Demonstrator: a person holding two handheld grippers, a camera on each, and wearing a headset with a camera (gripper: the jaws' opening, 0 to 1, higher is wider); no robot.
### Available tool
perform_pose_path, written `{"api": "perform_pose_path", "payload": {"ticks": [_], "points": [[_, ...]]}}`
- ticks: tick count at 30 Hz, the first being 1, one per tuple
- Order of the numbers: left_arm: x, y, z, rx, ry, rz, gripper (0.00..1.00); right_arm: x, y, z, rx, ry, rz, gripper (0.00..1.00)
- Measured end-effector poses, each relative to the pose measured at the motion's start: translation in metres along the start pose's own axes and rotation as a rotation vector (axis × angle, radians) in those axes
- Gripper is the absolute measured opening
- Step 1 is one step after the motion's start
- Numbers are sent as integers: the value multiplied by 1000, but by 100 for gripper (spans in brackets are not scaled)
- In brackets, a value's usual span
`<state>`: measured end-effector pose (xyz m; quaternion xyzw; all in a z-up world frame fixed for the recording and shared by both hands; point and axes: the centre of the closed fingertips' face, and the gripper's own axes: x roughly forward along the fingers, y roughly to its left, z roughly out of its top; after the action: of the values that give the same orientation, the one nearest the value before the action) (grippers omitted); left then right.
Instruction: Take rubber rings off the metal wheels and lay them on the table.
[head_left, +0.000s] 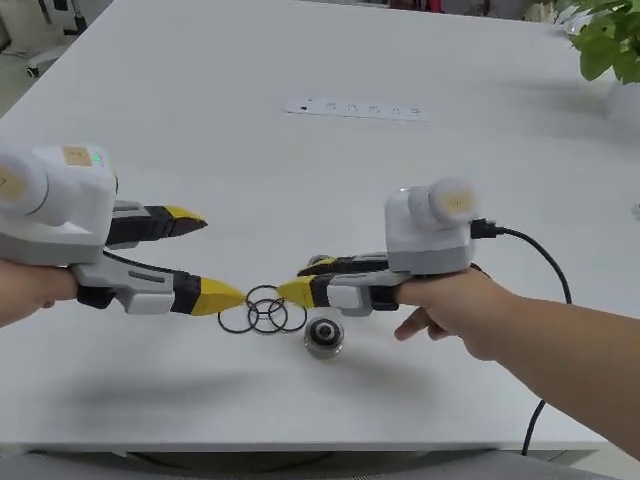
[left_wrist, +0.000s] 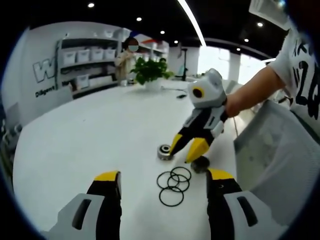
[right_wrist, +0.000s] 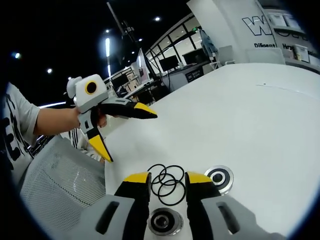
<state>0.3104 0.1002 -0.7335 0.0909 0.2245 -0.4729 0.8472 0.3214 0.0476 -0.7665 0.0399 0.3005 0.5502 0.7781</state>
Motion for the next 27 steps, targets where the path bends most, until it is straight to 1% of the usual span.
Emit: {"api": "perform_pose_path", "payload": {"ticks": [2, 7, 10, 11, 15, 18, 20, 22, 25, 27], "points": [[-1, -3, 2, 4, -1, -5, 70, -4, 3, 4, -12, -11, 1, 24], [-3, -14, 10, -2, -26, -19, 71, -19, 13, 17, -67, -64, 7, 28], [-5, -18, 14, 3, -32, -24, 71, -28, 15, 19, -78, -82, 7, 31], [-6, -19, 15, 6, -34, -23, 72, -33, 15, 21, -86, -97, -1, 32], [-10, -19, 18, -2, -45, -16, 73, -48, 16, 24, -116, -124, -27, 35], [-12, -18, 18, 0, -43, -3, 74, -58, 16, 22, -163, -120, -52, 39], [-16, -17, 18, 2, -43, 5, 74, -66, 15, 18, -172, -115, -58, 41], [-19, -16, 16, 4, -35, 16, 74, -72, 14, 16, -191, -113, -69, 43], [-23, -16, 13, -9, -27, 22, 75, -82, 11, 11, -227, -98, -93, 47], [-26, -16, 11, -7, -15, 26, 76, -87, 10, 8, -235, -95, -100, 48]]}}
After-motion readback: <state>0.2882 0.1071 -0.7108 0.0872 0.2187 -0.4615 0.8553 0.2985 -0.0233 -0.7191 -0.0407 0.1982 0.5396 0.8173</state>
